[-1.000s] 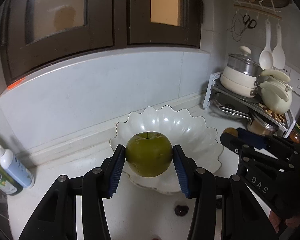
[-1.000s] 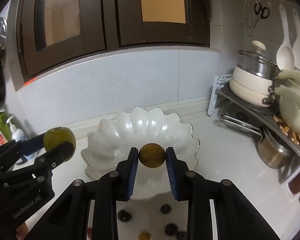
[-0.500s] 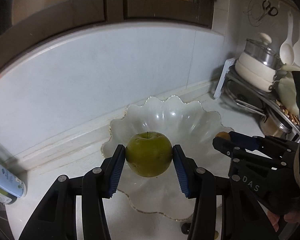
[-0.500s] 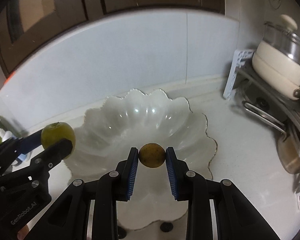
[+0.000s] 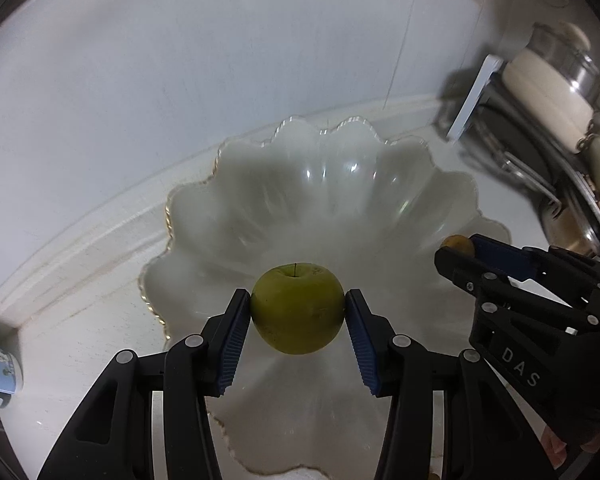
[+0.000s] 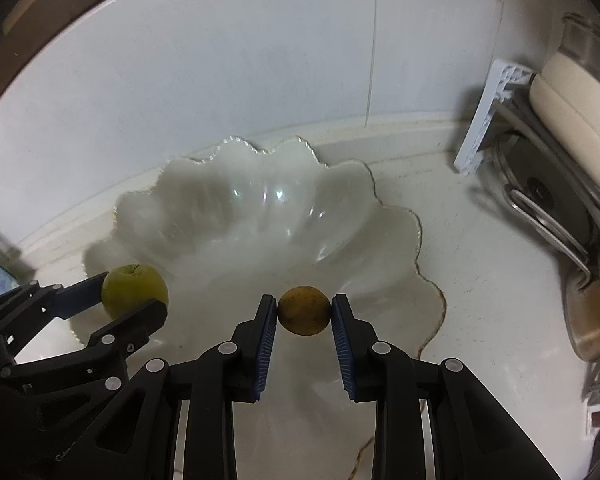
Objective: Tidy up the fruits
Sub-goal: 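Lift the green apple with the left tool while the right tool carries the yellow fruit to the bowl, then open the right tool over the bowl while the left tool releases the apple into it, then withdraw both open tools from the bowl back toward the remaining fruits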
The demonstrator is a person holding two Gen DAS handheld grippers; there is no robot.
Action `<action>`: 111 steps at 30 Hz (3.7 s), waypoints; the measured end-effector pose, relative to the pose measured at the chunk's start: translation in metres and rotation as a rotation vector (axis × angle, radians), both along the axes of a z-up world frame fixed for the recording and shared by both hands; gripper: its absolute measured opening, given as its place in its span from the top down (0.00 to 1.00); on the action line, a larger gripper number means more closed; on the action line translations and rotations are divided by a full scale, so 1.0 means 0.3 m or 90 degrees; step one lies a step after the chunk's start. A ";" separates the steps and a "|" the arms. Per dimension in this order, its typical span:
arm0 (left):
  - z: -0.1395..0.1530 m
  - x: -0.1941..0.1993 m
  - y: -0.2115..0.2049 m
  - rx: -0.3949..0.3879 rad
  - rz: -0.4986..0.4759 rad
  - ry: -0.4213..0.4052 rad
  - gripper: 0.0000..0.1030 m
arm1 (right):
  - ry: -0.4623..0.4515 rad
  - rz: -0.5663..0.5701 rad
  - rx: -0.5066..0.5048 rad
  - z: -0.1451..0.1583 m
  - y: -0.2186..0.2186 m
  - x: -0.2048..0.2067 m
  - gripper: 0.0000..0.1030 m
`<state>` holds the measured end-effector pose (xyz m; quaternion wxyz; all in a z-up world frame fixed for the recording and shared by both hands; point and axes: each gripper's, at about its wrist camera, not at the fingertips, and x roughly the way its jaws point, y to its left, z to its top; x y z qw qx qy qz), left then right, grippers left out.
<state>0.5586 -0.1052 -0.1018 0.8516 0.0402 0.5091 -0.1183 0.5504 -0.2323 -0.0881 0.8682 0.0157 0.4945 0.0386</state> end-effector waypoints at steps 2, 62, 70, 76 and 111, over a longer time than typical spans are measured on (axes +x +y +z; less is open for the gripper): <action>-0.017 0.012 -0.001 0.005 -0.001 0.010 0.53 | 0.013 0.001 -0.003 -0.020 -0.002 0.011 0.71; 0.431 -0.559 0.162 -0.037 0.019 -0.244 0.42 | -0.252 -0.044 -0.013 0.386 0.009 -0.623 0.55; 0.432 -0.666 0.176 -0.043 0.024 -0.266 0.42 | -0.268 -0.046 -0.005 0.387 0.021 -0.732 0.55; 0.424 -0.733 0.185 -0.051 0.018 -0.269 0.42 | -0.258 -0.040 0.006 0.366 0.037 -0.793 0.55; 0.208 -0.978 0.207 -0.035 0.007 -0.253 0.42 | -0.245 -0.117 0.002 0.172 0.044 -1.053 0.55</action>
